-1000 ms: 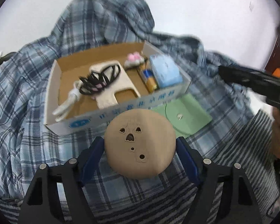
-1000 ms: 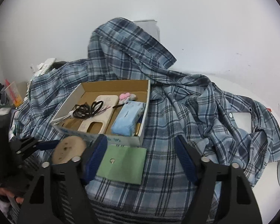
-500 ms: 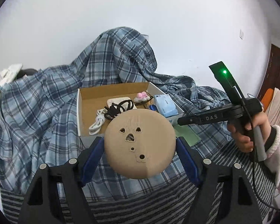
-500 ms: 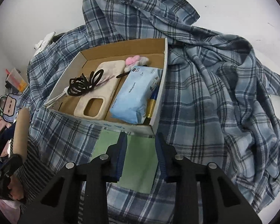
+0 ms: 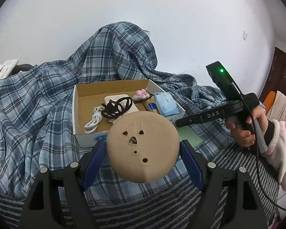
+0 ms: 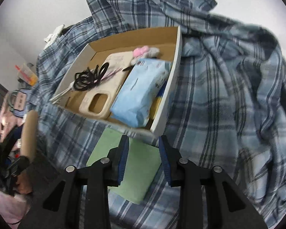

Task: Organize soft objects
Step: 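Lower the right tool and grasp the green envelope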

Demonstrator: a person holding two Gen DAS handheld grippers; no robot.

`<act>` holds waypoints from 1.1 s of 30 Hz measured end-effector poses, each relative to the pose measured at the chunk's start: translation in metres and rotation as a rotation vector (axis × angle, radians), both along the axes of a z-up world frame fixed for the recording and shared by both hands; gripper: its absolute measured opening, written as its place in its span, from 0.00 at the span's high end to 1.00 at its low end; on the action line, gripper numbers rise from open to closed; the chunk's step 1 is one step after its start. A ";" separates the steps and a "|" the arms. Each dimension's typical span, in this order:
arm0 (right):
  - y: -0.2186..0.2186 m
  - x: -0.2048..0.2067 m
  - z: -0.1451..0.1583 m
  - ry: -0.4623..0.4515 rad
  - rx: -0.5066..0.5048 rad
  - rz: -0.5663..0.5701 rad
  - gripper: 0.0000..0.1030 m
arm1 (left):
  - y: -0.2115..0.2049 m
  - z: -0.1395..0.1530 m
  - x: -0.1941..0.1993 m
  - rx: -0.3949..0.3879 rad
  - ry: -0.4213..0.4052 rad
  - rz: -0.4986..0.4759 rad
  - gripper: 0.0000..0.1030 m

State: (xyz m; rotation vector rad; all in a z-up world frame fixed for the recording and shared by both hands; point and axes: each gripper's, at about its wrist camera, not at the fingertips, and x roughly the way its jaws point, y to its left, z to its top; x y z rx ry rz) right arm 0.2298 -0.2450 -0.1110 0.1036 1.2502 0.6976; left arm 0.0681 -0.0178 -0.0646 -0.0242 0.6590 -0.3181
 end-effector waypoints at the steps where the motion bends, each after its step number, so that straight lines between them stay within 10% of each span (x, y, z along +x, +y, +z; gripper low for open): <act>1: -0.002 -0.003 0.000 0.011 0.008 0.008 0.70 | 0.001 0.000 0.000 -0.005 -0.001 -0.002 0.22; 5: -0.003 -0.025 0.002 0.038 0.007 0.066 0.69 | 0.001 -0.001 0.001 -0.011 0.008 -0.013 0.22; 9: 0.008 -0.057 0.011 -0.005 -0.027 0.176 0.33 | -0.002 0.000 0.000 -0.005 -0.001 -0.022 0.22; 16: 0.029 -0.087 0.025 -0.217 -0.175 0.215 0.27 | 0.000 0.004 -0.004 -0.013 -0.026 -0.004 0.22; 33: 0.041 -0.087 0.007 -0.216 -0.233 0.285 0.30 | -0.001 0.003 -0.003 0.010 -0.022 -0.003 0.22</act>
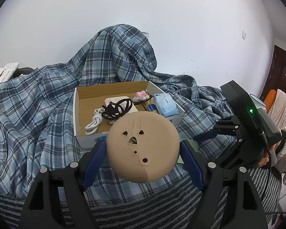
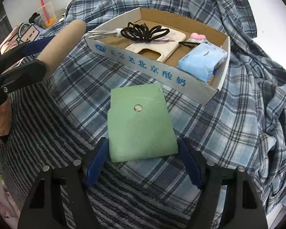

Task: Organize soft objects
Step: 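Lower the right tool and grasp the green envelope, then carry the envelope with the right tool while the left tool carries the pad over the box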

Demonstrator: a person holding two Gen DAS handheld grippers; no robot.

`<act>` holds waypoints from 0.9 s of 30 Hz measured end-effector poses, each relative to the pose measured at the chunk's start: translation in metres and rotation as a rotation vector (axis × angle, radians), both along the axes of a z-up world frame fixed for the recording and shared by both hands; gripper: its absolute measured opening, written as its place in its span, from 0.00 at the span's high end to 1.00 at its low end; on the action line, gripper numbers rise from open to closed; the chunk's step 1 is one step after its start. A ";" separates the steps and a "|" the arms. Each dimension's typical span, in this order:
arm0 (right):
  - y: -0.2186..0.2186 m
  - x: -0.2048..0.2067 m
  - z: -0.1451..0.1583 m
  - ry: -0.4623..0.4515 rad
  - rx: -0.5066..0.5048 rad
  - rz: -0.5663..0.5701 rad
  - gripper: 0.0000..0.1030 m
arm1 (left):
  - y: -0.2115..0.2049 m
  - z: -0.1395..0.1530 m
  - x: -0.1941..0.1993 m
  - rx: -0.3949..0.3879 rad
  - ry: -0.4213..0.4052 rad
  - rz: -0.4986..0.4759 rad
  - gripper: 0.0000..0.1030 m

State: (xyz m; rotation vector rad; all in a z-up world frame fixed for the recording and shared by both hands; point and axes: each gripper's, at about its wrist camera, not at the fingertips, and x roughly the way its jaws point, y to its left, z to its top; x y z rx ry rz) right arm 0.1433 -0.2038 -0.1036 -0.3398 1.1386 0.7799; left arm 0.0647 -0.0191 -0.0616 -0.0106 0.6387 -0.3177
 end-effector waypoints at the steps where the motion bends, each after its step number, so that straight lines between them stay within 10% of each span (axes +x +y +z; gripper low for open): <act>1: 0.001 0.000 0.000 -0.004 -0.003 -0.002 0.31 | 0.000 0.000 0.000 0.001 0.000 -0.002 0.22; 27: -0.027 -0.060 0.082 -0.388 0.201 -0.331 0.32 | 0.007 0.021 -0.021 0.023 -0.123 0.079 0.22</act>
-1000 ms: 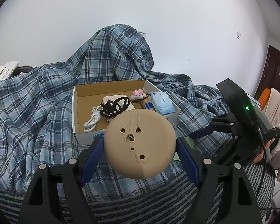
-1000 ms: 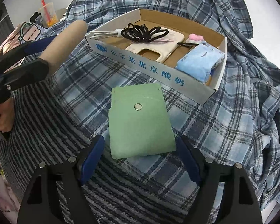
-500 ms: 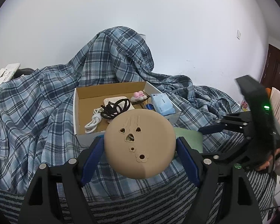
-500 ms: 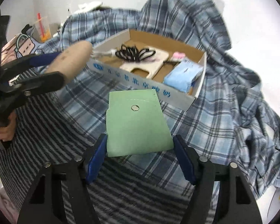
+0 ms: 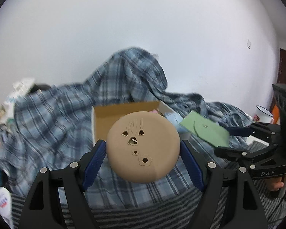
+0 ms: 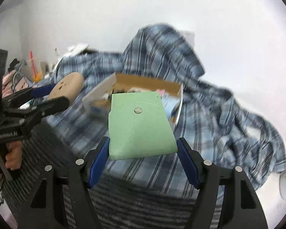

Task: Organize soft objects
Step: 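Carry the envelope with the right tool while the left tool carries the pad over the box, then open both tools to drop the pad and envelope into the box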

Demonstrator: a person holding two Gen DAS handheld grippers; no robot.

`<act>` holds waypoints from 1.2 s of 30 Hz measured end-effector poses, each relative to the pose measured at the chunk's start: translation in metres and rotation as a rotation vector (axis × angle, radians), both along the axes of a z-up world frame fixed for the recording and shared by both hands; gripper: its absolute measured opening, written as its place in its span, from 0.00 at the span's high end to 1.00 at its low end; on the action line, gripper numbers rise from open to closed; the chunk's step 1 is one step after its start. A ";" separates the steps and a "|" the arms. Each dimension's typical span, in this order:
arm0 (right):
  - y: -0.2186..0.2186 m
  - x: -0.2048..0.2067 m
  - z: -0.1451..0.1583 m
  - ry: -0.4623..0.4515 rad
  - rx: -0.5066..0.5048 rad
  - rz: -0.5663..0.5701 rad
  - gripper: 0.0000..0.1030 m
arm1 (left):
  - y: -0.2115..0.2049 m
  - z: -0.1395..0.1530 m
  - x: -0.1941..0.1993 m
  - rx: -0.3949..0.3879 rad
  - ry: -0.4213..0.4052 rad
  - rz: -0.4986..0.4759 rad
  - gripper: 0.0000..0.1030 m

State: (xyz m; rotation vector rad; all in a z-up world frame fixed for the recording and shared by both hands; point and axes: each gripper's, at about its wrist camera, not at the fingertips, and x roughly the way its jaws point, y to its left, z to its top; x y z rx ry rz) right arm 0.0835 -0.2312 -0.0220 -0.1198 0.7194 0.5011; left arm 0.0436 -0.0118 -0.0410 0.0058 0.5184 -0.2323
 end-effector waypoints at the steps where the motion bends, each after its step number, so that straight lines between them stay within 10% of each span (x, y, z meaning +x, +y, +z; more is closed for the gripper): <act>1: 0.001 0.003 0.007 -0.023 0.003 -0.011 0.32 | -0.001 0.005 -0.002 0.011 -0.018 0.015 0.22; 11: 0.031 0.086 0.043 -0.090 0.089 -0.165 0.32 | 0.000 0.055 0.052 0.037 -0.114 0.064 0.22; 24: 0.046 0.138 -0.029 0.072 0.055 -0.184 0.32 | 0.025 -0.003 0.145 -0.016 0.087 0.128 0.19; 36: 0.028 0.134 -0.018 0.074 0.118 -0.219 0.24 | 0.027 0.005 0.136 -0.002 0.041 0.162 0.15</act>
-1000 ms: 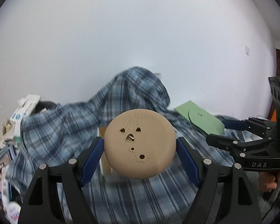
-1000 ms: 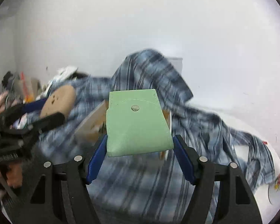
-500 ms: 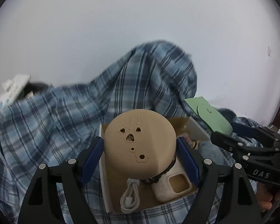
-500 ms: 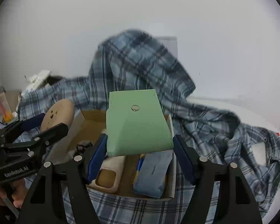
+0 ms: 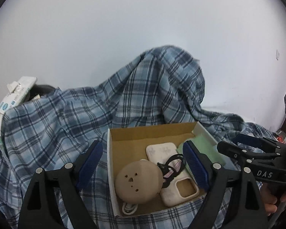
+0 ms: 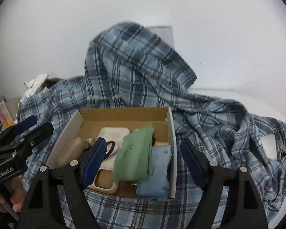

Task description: Organize soft objects

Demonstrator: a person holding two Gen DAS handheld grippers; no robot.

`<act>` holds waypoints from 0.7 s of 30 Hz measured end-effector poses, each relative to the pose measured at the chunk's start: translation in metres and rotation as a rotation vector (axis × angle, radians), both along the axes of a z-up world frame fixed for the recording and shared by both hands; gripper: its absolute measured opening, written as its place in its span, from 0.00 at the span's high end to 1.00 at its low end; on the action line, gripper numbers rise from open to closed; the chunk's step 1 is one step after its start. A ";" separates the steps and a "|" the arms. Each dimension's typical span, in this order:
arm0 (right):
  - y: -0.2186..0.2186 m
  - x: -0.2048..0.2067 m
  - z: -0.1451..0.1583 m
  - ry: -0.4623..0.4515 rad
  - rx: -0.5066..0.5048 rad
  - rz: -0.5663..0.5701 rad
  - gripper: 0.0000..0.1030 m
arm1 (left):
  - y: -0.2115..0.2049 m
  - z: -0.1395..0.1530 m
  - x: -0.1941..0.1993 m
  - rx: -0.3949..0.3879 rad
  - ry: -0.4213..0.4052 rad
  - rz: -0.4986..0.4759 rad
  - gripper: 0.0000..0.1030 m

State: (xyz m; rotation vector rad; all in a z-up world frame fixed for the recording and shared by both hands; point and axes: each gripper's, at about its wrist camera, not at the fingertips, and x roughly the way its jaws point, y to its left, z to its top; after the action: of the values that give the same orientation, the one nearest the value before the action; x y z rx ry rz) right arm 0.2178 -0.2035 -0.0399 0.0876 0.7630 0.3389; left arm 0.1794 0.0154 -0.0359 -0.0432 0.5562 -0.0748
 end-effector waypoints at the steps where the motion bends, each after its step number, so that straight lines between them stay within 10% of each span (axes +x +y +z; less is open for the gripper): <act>1: -0.001 -0.003 0.006 -0.015 0.001 -0.003 0.24 | -0.001 0.004 -0.003 0.002 -0.011 0.002 0.15; 21: -0.033 -0.128 0.072 -0.385 0.027 -0.043 0.00 | -0.016 0.063 -0.157 0.038 -0.369 0.062 0.00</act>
State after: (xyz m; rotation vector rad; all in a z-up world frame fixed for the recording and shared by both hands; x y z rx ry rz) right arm 0.0900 -0.2363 0.0326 0.0619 0.3754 0.3129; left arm 0.0223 -0.0005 0.0275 -0.0091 0.1875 -0.0112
